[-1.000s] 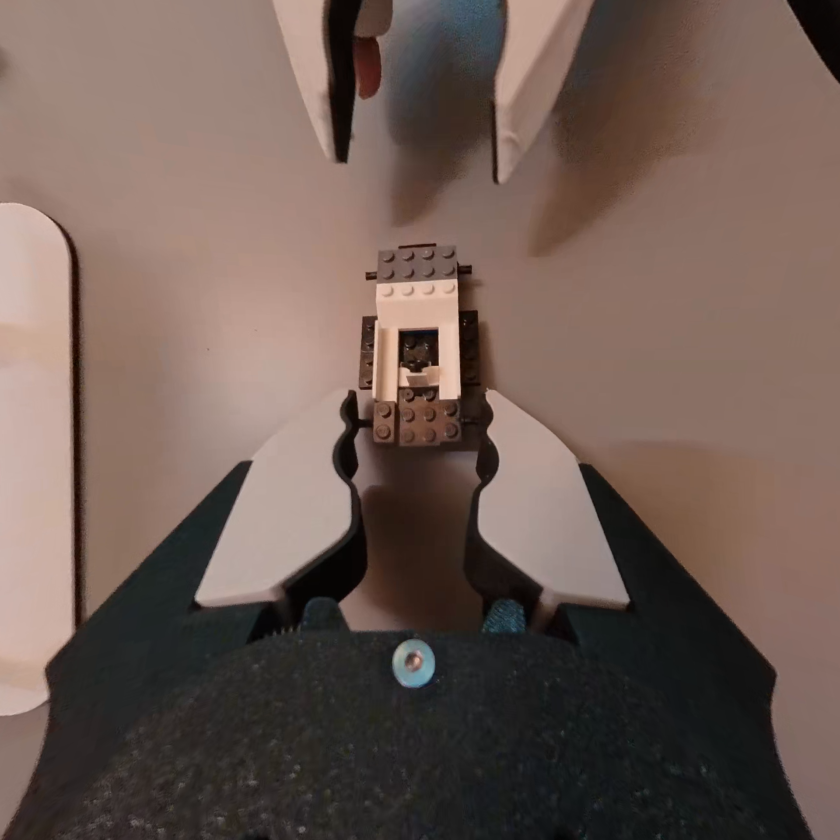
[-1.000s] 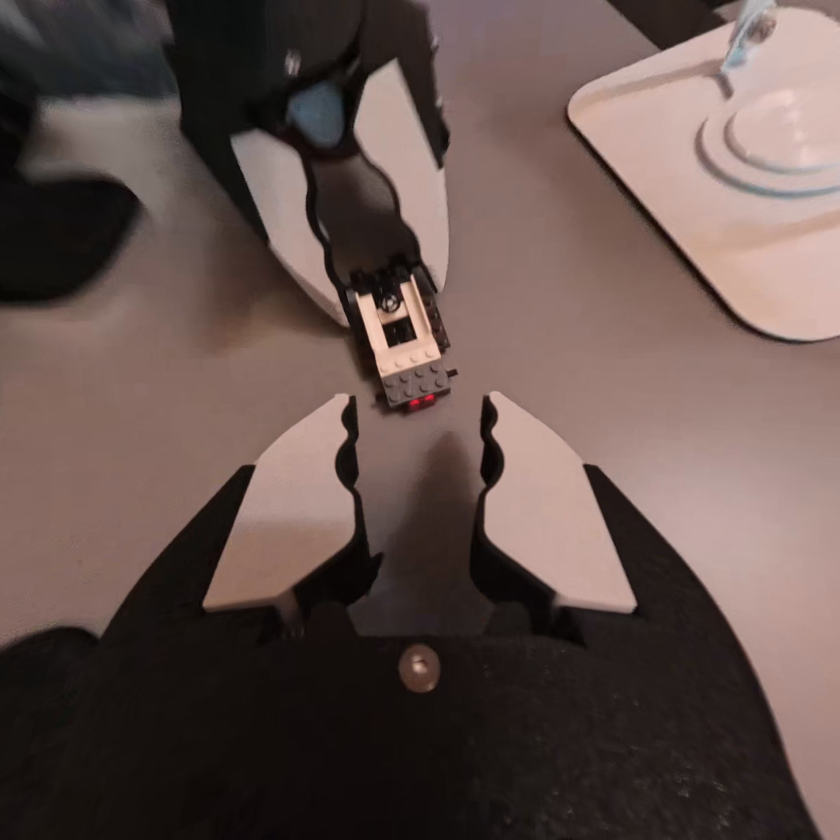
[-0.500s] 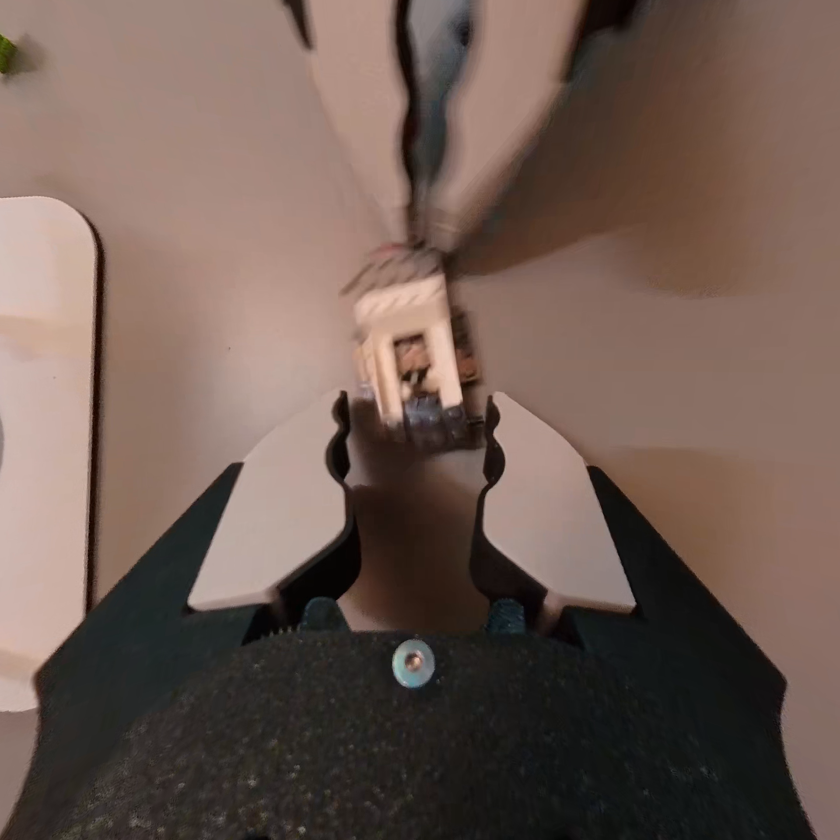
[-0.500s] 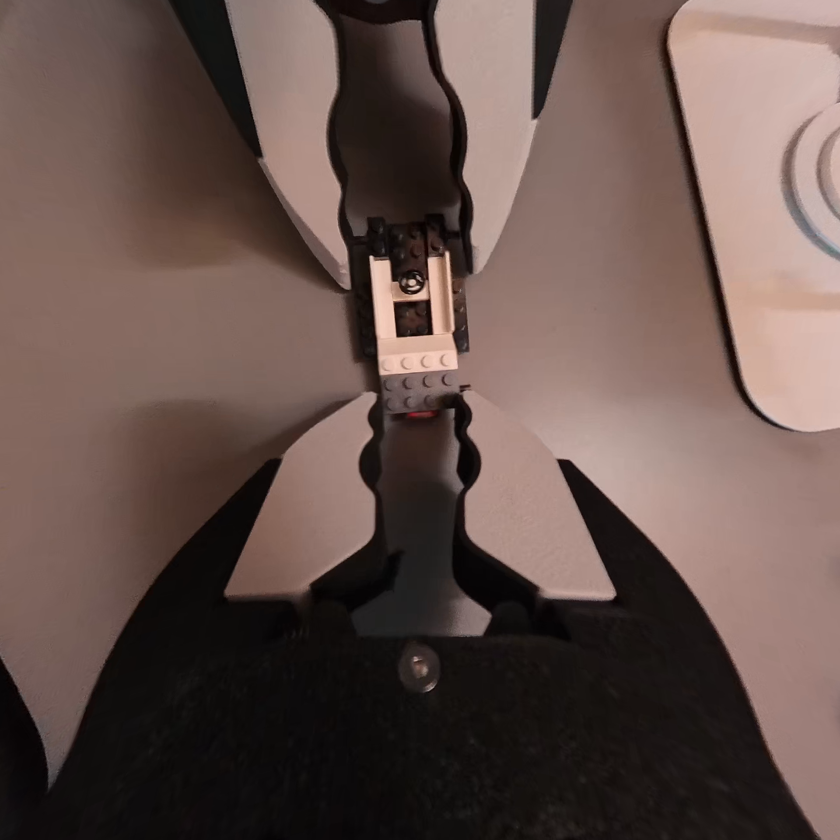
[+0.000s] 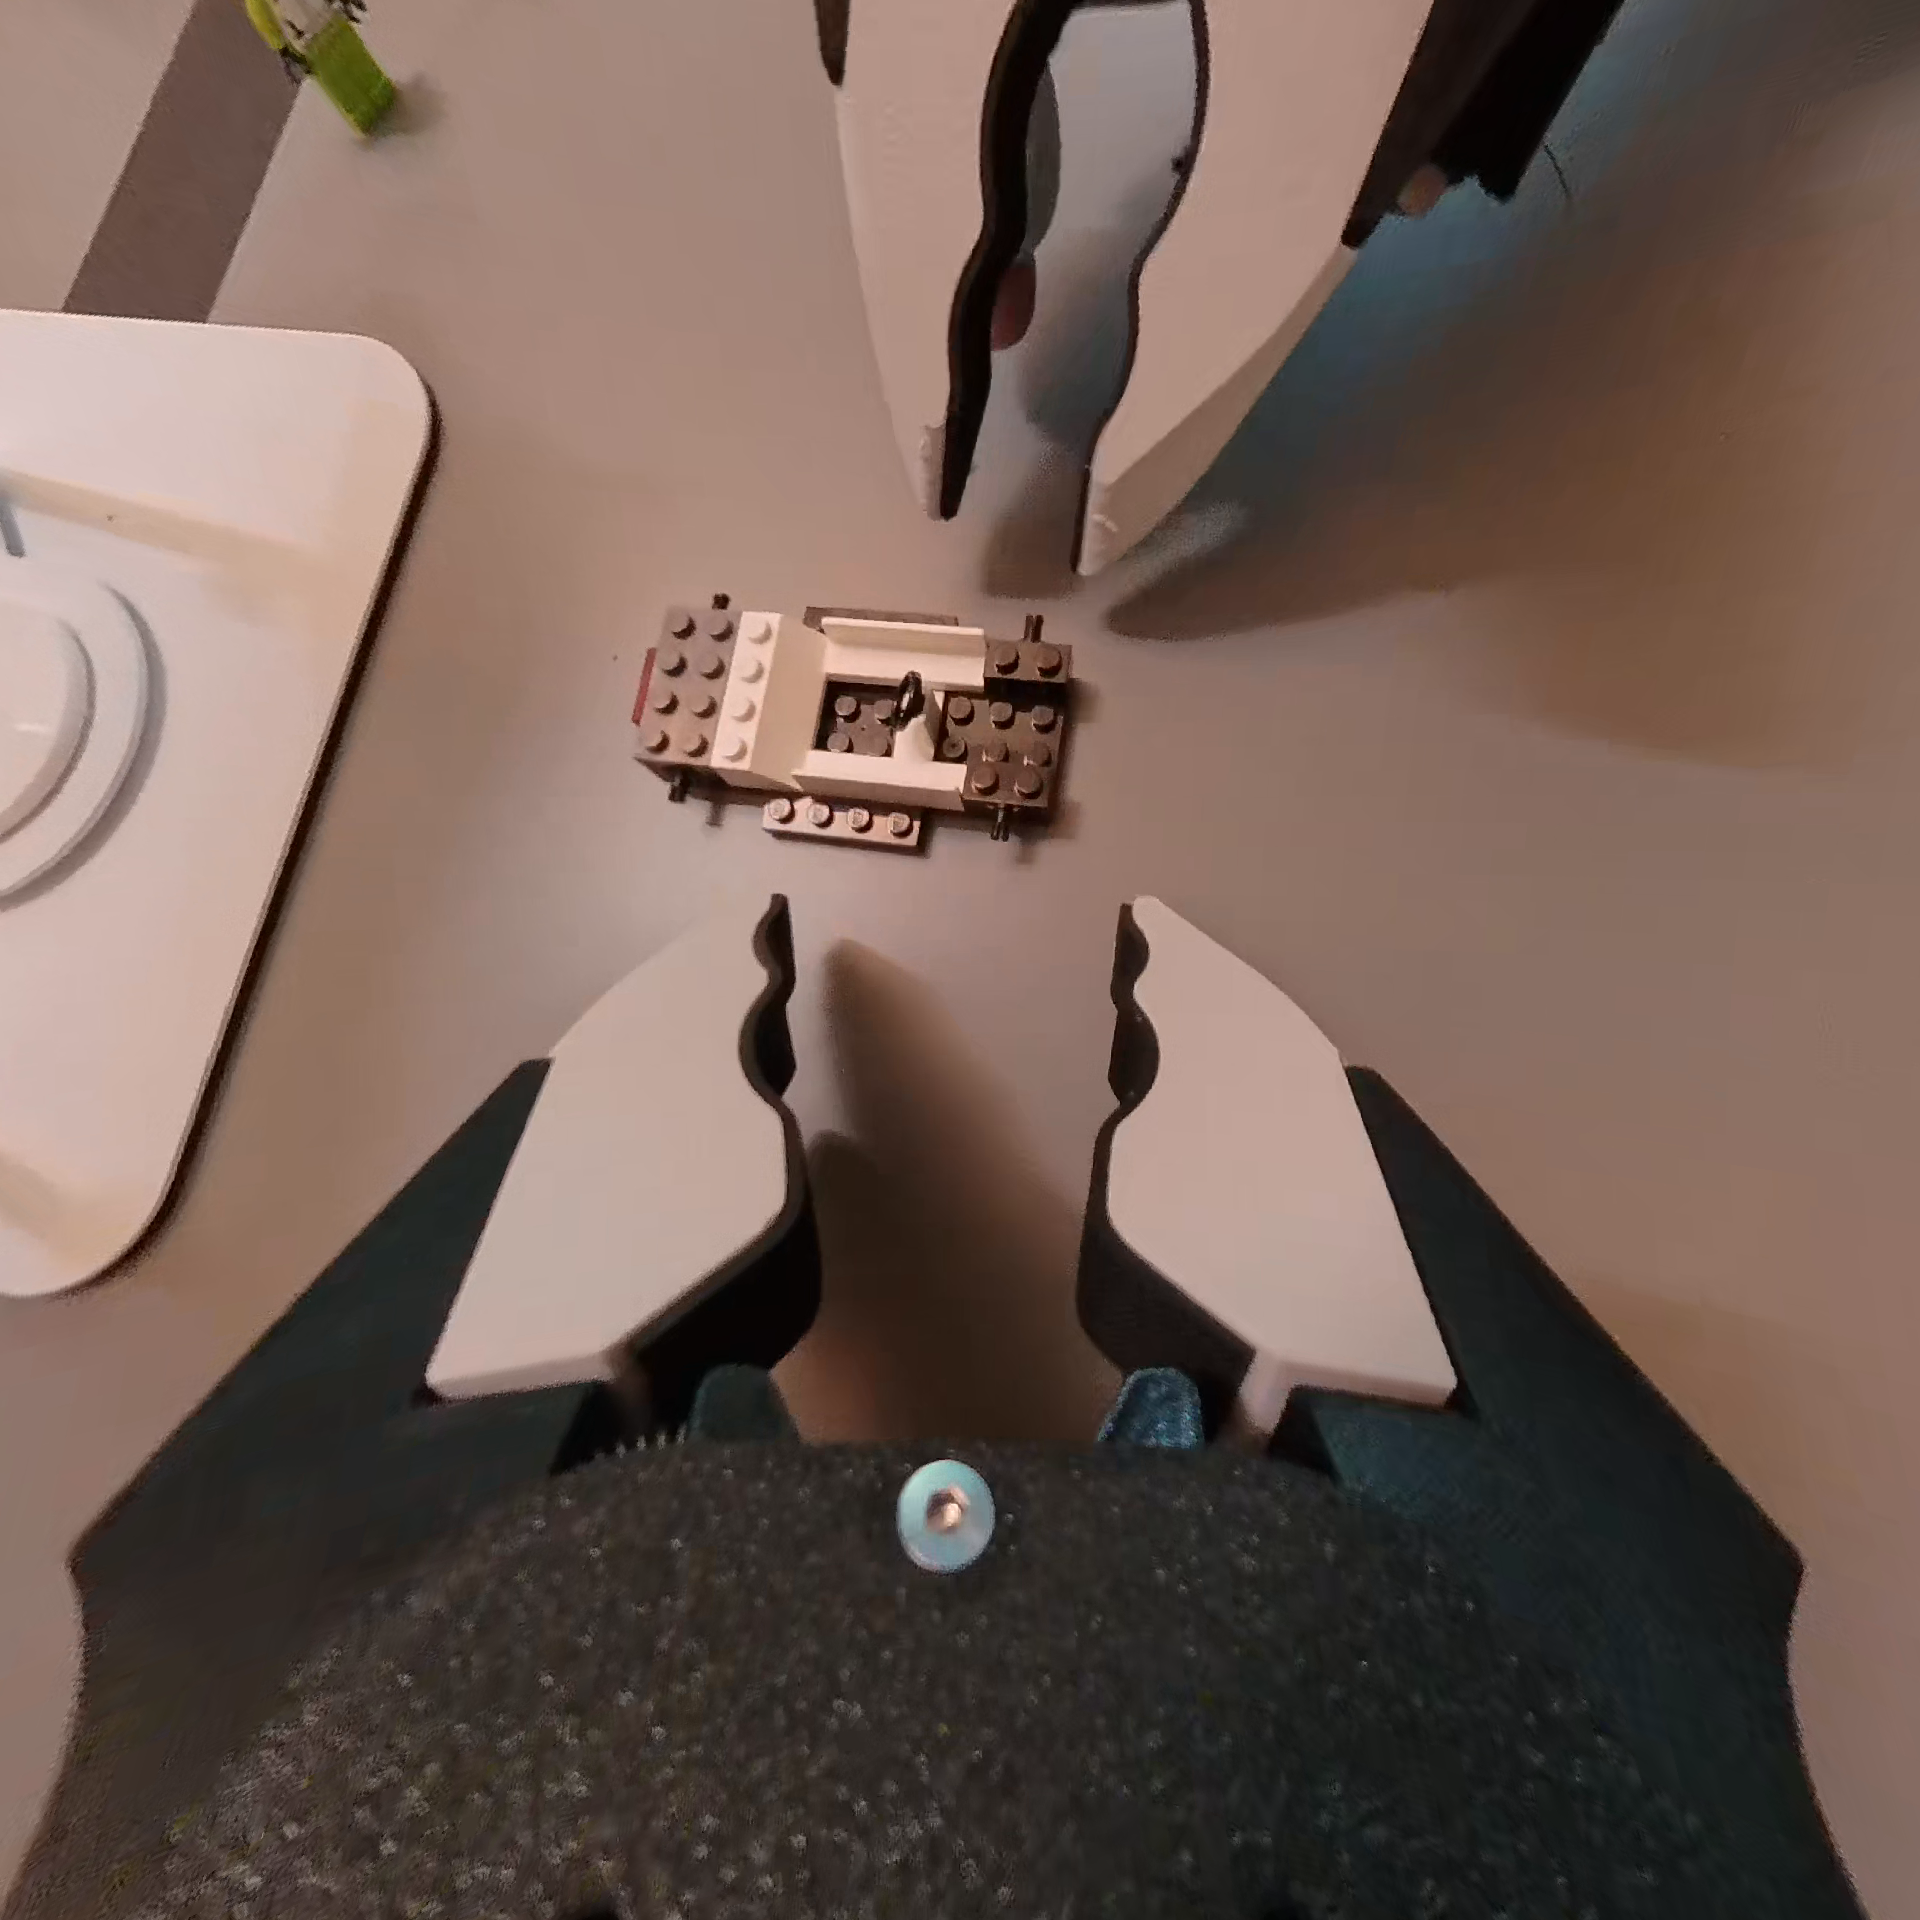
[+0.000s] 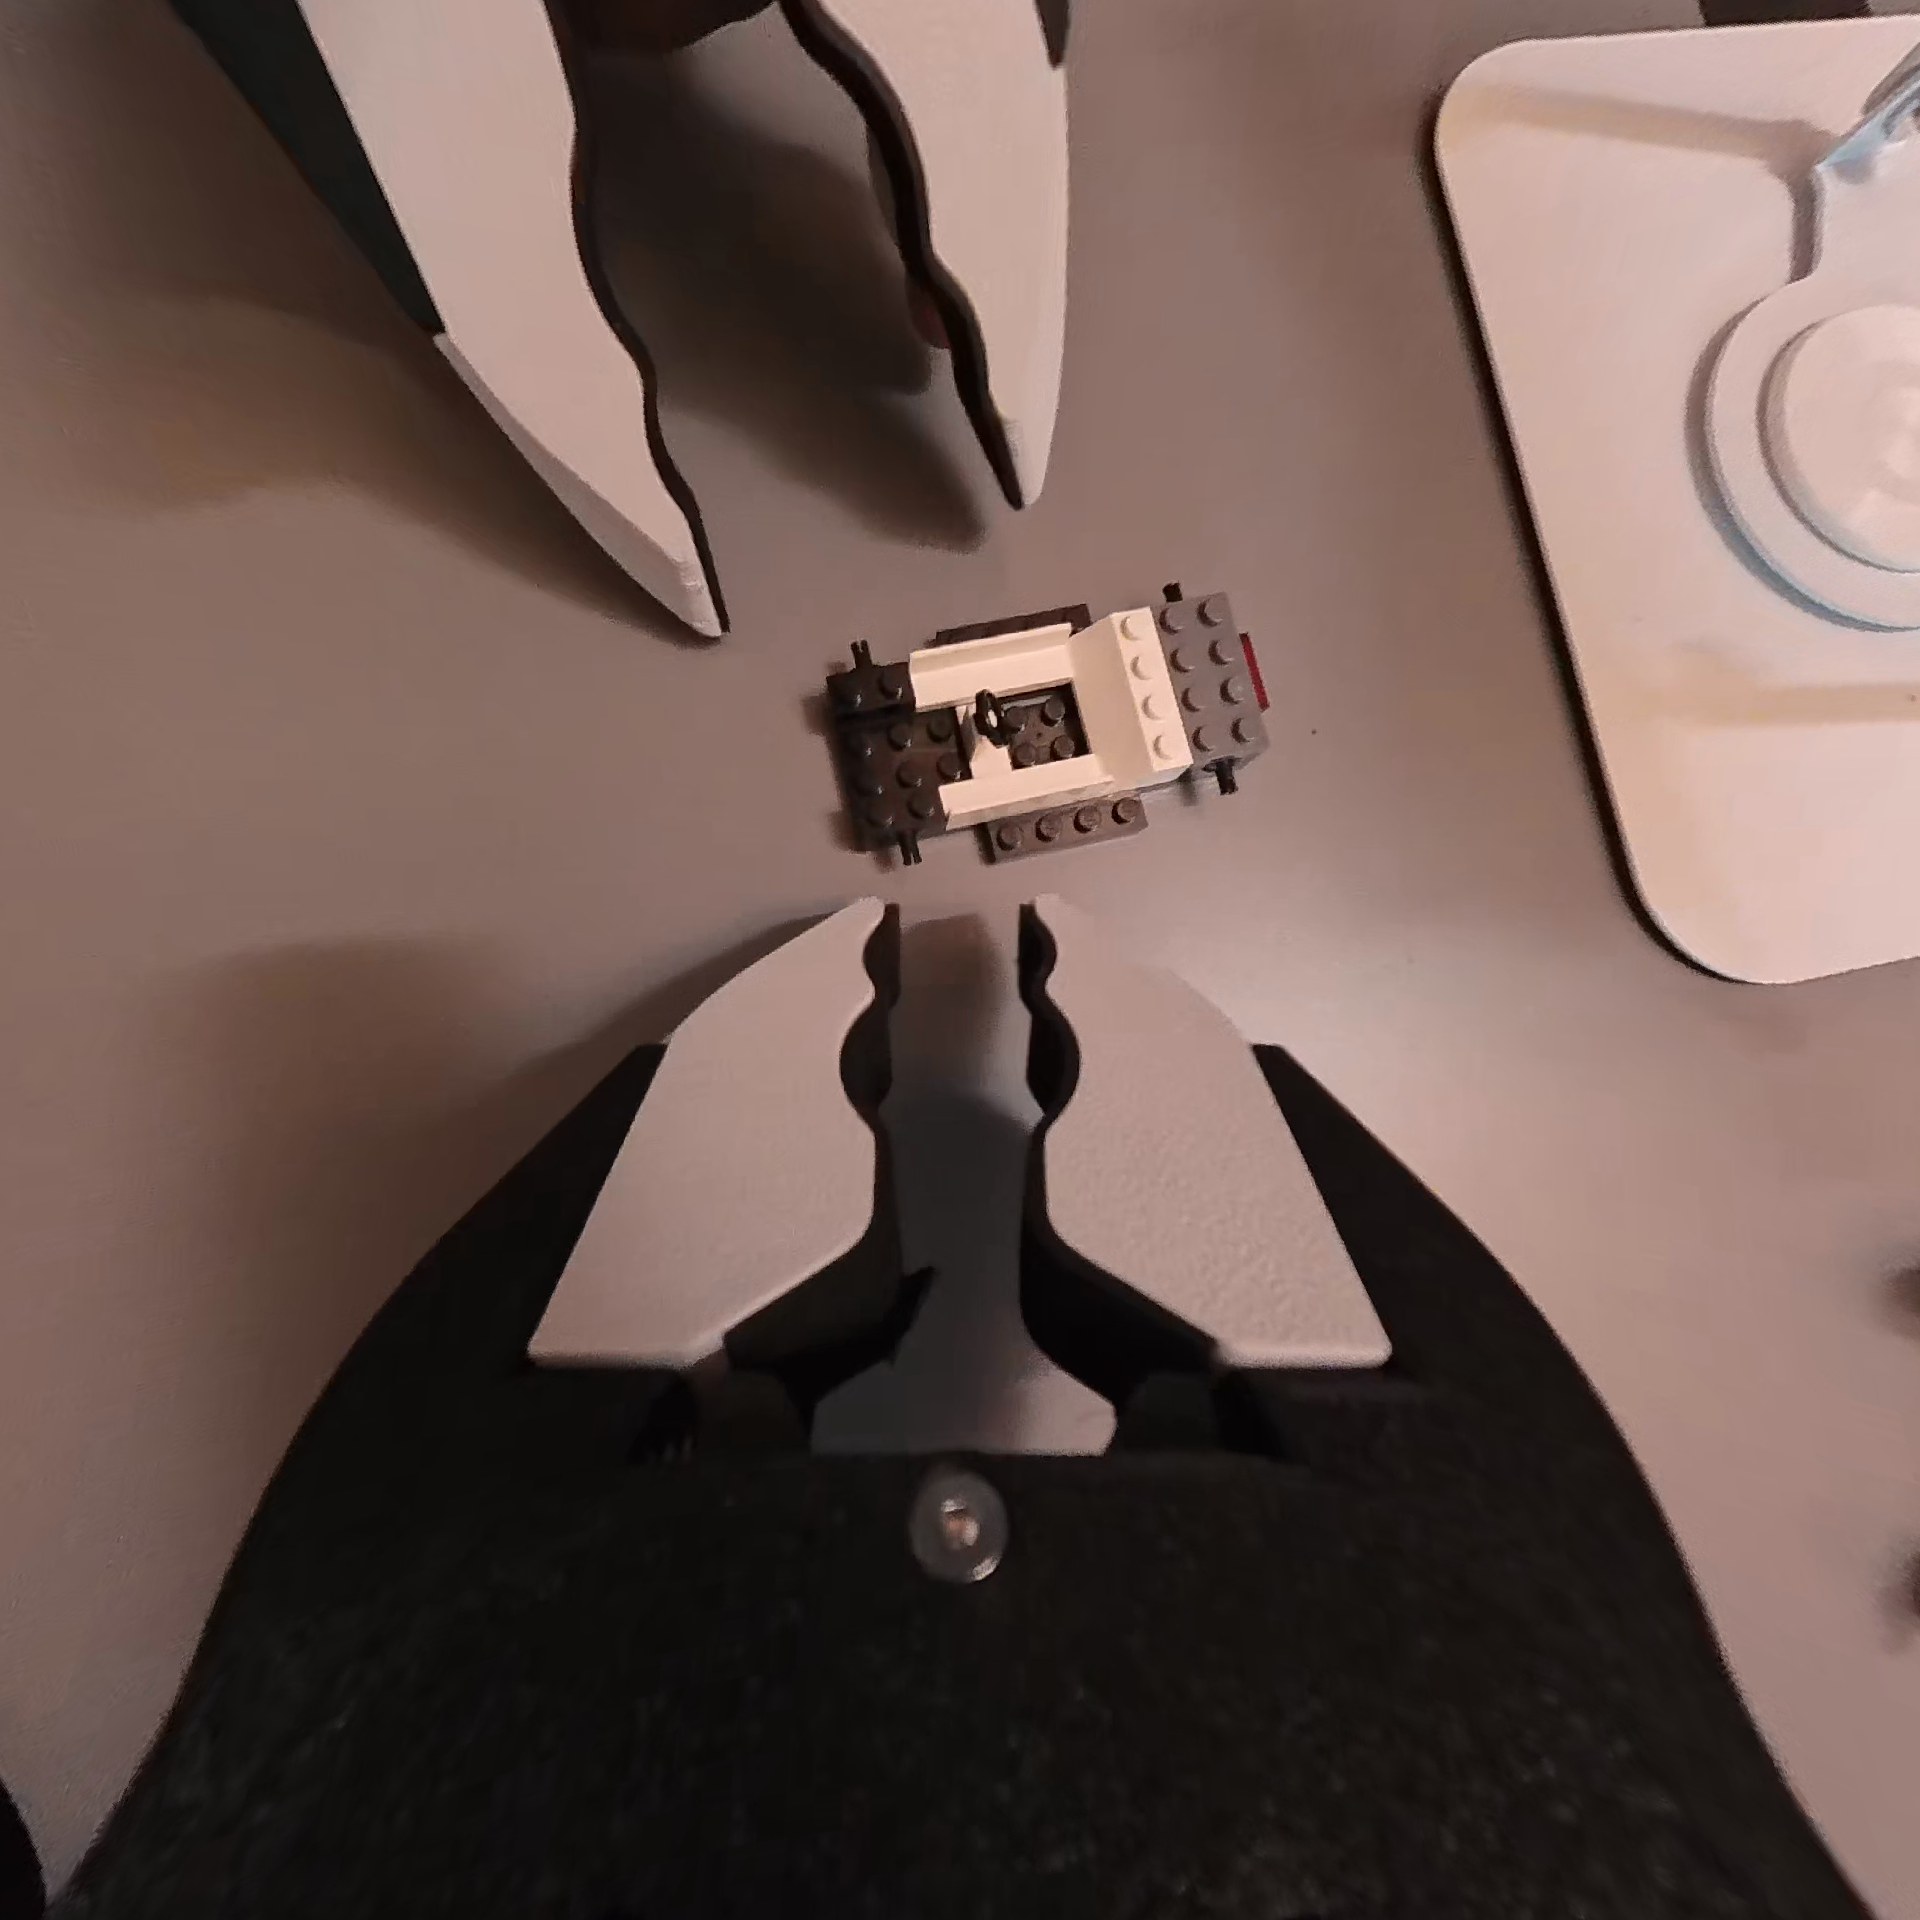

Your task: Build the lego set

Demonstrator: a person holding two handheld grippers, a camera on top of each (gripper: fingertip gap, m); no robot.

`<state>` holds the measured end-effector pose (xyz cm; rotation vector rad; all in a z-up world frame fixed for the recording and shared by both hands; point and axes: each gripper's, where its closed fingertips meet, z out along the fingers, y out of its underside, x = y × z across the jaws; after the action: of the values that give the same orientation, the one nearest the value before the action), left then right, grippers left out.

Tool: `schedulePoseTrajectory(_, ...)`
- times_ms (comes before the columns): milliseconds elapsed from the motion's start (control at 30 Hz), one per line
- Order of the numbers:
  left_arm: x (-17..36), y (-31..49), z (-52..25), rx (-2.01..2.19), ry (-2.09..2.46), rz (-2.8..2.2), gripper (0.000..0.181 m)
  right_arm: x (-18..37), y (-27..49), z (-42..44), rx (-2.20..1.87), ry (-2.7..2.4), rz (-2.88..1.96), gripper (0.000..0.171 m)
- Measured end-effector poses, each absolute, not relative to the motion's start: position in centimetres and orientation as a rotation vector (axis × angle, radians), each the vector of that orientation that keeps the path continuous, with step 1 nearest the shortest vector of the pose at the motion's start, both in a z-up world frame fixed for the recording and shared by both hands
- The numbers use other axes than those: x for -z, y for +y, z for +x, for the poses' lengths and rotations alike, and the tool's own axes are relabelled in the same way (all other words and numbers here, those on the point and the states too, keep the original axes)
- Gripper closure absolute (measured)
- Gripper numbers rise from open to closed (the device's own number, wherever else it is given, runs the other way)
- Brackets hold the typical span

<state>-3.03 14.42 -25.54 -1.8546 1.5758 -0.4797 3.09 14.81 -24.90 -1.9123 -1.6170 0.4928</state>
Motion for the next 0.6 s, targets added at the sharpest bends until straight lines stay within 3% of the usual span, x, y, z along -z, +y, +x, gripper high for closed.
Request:
schedulePoseTrajectory(267, 23.6, 13.6, -3.5, 0.497, 1.318, -1.921, 0.125, 24.9, 17.9, 3.8, -0.484, -1.755, -1.793, 0.125)
schedulePoseTrajectory(600, 22.7, 10.4, -3.7, 0.418, 1.202, -1.995, 0.125, 24.7, 19.7, 2.3, -0.104, -2.631, -1.191, 0.108)
